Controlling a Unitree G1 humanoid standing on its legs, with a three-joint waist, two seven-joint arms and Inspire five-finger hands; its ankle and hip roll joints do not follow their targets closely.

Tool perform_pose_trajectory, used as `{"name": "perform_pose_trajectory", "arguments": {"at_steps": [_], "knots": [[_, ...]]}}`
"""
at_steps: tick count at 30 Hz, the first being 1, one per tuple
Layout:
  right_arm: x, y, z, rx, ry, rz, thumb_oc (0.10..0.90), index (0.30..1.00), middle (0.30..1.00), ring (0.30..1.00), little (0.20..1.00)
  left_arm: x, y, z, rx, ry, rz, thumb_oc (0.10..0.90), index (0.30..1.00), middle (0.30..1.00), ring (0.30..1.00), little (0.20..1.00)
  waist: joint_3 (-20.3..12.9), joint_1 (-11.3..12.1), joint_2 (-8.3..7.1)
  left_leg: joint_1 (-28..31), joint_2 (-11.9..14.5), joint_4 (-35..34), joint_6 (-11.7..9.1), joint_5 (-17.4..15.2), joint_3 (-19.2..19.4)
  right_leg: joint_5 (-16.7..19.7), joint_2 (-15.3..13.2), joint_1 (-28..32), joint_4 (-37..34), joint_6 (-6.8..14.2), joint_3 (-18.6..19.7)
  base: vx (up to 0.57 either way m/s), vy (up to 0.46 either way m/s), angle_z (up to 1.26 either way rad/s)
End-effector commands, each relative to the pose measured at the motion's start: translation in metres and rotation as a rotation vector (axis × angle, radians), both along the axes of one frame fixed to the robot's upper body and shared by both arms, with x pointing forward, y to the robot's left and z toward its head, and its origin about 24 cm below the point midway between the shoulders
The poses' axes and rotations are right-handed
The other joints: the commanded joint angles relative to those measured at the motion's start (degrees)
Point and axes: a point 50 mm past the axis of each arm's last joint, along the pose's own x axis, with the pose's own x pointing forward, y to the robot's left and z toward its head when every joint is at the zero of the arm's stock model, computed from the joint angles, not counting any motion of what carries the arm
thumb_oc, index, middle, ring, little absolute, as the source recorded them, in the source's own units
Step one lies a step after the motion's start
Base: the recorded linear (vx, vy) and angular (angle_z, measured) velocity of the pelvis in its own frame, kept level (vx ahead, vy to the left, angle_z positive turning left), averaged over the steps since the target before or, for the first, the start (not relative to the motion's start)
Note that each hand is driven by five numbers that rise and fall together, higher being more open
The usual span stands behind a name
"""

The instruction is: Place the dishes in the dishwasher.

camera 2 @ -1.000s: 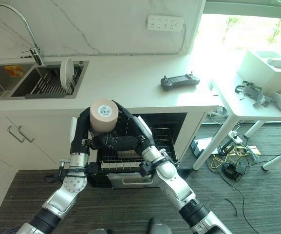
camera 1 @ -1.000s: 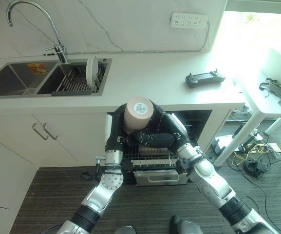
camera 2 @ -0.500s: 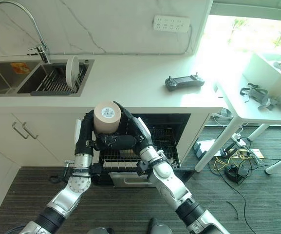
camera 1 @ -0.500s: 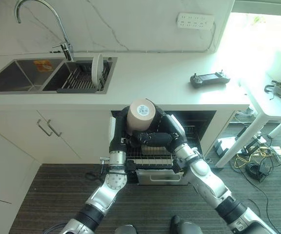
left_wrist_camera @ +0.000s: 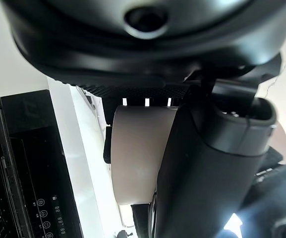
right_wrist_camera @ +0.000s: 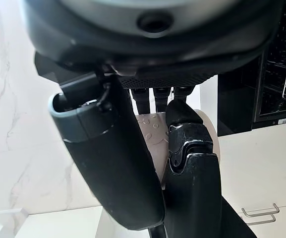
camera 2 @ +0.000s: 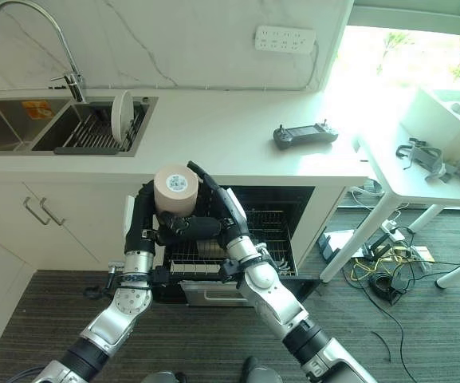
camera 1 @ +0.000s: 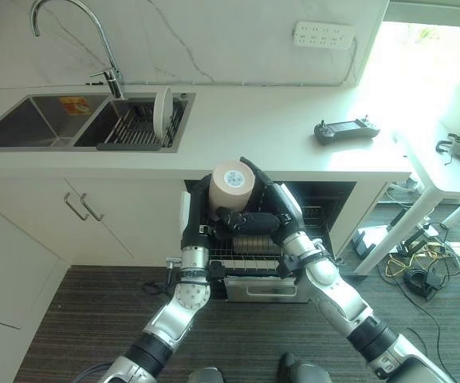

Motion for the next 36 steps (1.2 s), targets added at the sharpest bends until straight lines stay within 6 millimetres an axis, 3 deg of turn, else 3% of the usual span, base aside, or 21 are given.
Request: {"name": "perform_pose_trajectory", "arguments": {"at_steps": [1,5,21,22,23,36], "knots": [[0.010,0.025,0.091,0.176,-0.406,0.014,0.800,0.900,0.900,0.900,0.900,0.003,-0.052,0.052,-0.047,-0.244,-0.266,0.400,0.300,0.300,0.300,0.300,-1.5,1.1,-0.59,1.0,0.1,-0.7,0.9,-4.6,-3.7,-10.5,-2.5,8.4,-1.0,4.7,1.1,0.00,0.000,0.00],[0.008,0.025,0.097,0.093,-0.501,-0.021,0.800,0.900,0.900,0.900,0.900,0.003,-0.055,0.052,-0.040,-0.241,-0.287,0.400,0.300,0.300,0.300,0.300,-1.4,1.0,-0.46,1.0,0.1,-0.7,1.0,-4.7,-3.6,-10.6,-2.5,8.4,-1.0,4.6,1.2,0.00,0.000,0.00],[0.012,0.034,0.093,-0.009,-0.504,0.079,0.800,0.900,0.900,0.900,0.900,0.002,-0.062,0.053,-0.021,-0.229,-0.367,0.400,0.300,0.300,0.300,0.300,-1.2,1.5,-0.67,1.1,-0.1,-0.7,1.1,-4.6,-4.0,-10.5,-2.6,8.7,-1.0,4.6,0.8,0.00,-0.004,0.02],[0.012,0.035,0.092,-0.024,-0.511,0.080,0.435,0.352,0.352,0.352,0.352,0.001,-0.062,0.053,-0.020,-0.228,-0.376,0.400,0.300,0.300,0.300,0.300,-1.2,1.6,-0.69,1.1,-0.1,-0.7,1.1,-4.6,-4.0,-10.5,-2.6,8.7,-1.0,4.6,0.8,0.00,0.000,0.00],[0.012,0.036,0.091,-0.032,-0.514,0.081,0.400,0.300,0.300,0.300,0.300,0.001,-0.063,0.053,-0.019,-0.227,-0.383,0.400,0.300,0.300,0.300,0.300,-1.2,1.6,-0.69,1.1,-0.1,-0.7,1.1,-4.6,-4.1,-10.5,-2.6,8.8,-1.0,4.6,0.8,0.00,0.000,0.00],[0.012,0.034,0.099,0.016,-0.553,0.009,0.400,0.300,0.300,0.300,0.300,-0.003,-0.079,0.048,0.034,-0.184,-0.500,0.400,0.300,0.300,0.300,0.300,-1.1,1.2,-0.47,1.1,0.2,-0.7,1.1,-4.5,-3.6,-10.5,-2.6,8.9,-1.0,4.5,0.6,0.00,0.000,0.00]]}}
